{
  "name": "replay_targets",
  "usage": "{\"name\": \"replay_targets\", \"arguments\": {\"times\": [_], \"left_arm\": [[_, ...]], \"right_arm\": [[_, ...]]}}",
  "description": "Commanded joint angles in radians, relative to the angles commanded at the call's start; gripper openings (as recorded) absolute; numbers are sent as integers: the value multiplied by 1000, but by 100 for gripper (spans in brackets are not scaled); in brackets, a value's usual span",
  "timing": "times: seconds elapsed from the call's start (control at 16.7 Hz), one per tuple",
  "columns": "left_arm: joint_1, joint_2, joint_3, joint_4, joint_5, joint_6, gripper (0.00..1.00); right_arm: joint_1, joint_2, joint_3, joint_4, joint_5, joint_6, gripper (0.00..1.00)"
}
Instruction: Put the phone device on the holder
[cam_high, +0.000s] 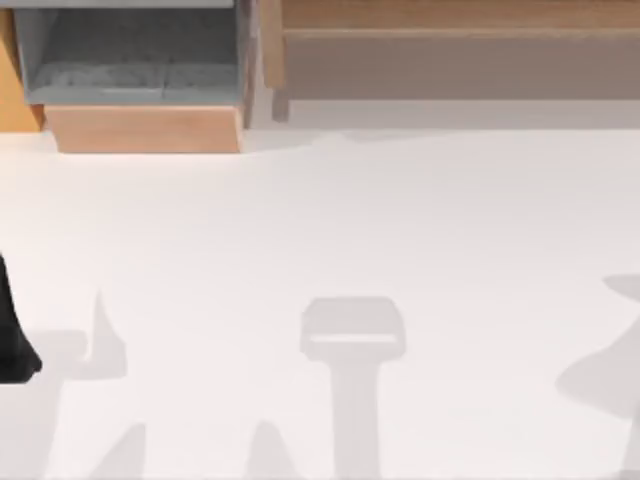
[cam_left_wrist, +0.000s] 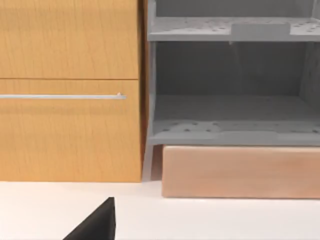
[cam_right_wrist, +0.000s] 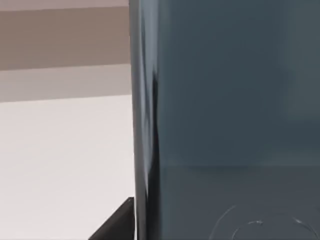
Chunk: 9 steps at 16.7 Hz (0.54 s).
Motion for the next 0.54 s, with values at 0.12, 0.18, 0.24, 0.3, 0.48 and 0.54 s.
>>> {"name": "replay_targets", "arguments": {"times": [0.12,0.18,0.24,0.3,0.48,0.54], "left_arm": [[0,0,0,0,0,0,100],[0,0,0,0,0,0,100],[0,0,0,0,0,0,100],[0,0,0,0,0,0,100],[0,0,0,0,0,0,100],[0,0,0,0,0,0,100]], "right_arm": [[0,0,0,0,0,0,90],[0,0,0,0,0,0,98],[0,0,0,0,0,0,100],[0,0,0,0,0,0,100],[0,0,0,0,0,0,100],[0,0,0,0,0,0,100]]}}
